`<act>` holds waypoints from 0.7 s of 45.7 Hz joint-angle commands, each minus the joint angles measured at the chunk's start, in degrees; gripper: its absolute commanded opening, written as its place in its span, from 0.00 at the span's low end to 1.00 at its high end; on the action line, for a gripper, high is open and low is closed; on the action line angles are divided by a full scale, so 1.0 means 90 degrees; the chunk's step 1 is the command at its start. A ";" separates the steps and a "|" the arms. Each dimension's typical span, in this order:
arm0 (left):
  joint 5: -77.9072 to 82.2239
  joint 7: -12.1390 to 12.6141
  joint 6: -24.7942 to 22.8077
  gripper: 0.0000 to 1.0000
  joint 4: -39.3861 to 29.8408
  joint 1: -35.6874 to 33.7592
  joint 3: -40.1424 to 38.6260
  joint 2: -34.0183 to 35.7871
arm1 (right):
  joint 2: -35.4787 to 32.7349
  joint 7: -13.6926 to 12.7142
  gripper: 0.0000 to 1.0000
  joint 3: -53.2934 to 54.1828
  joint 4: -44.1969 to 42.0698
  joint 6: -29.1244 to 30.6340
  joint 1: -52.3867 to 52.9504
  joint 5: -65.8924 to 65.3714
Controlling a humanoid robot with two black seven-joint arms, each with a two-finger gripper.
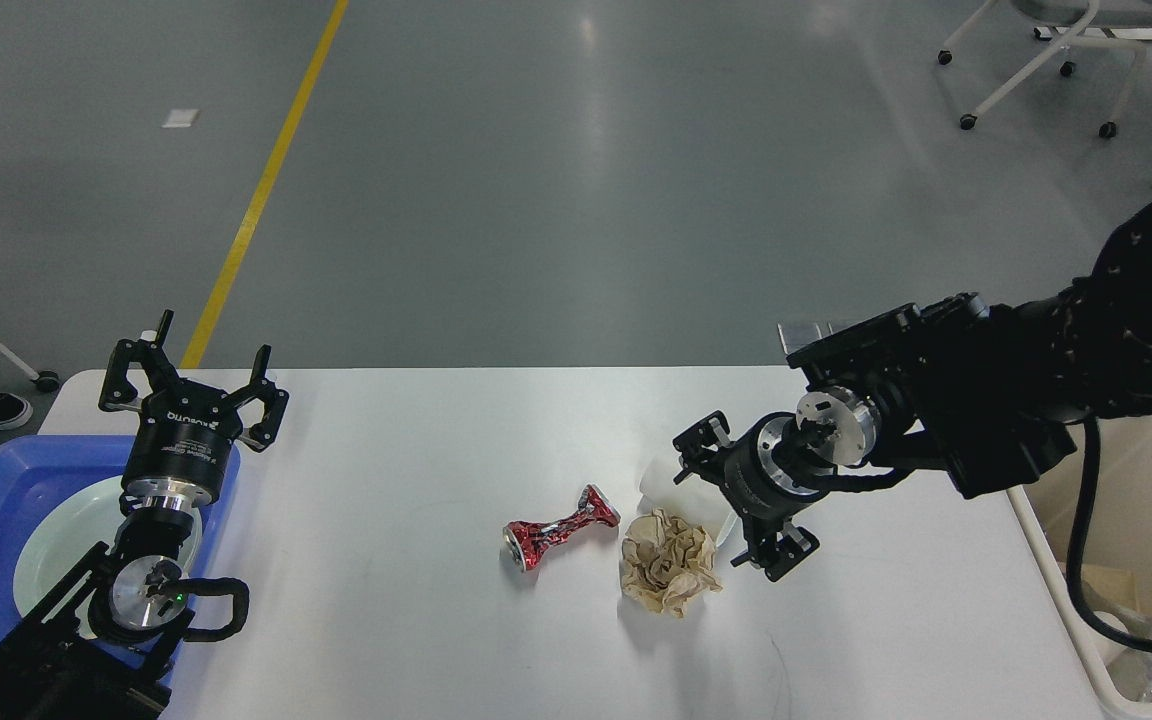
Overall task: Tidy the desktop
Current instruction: 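Lower the right gripper onto the crumpled brown paper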
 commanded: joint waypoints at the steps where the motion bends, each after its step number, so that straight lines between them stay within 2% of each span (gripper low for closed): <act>1: 0.0000 0.0000 0.0000 0.96 0.0000 0.0000 0.0000 -0.0003 | 0.0048 0.0000 1.00 0.0344 -0.0404 -0.0016 -0.0501 -0.0005; 14: 0.0000 0.0000 0.0000 0.96 0.0000 0.0000 0.0000 -0.0003 | 0.0496 0.0000 1.00 0.0451 -0.1322 -0.0035 -0.1311 -0.0044; 32: 0.0000 0.0000 0.0000 0.96 0.0000 0.0000 0.0000 -0.0003 | 0.0633 0.0000 1.00 0.0725 -0.1693 -0.0435 -0.1722 -0.0757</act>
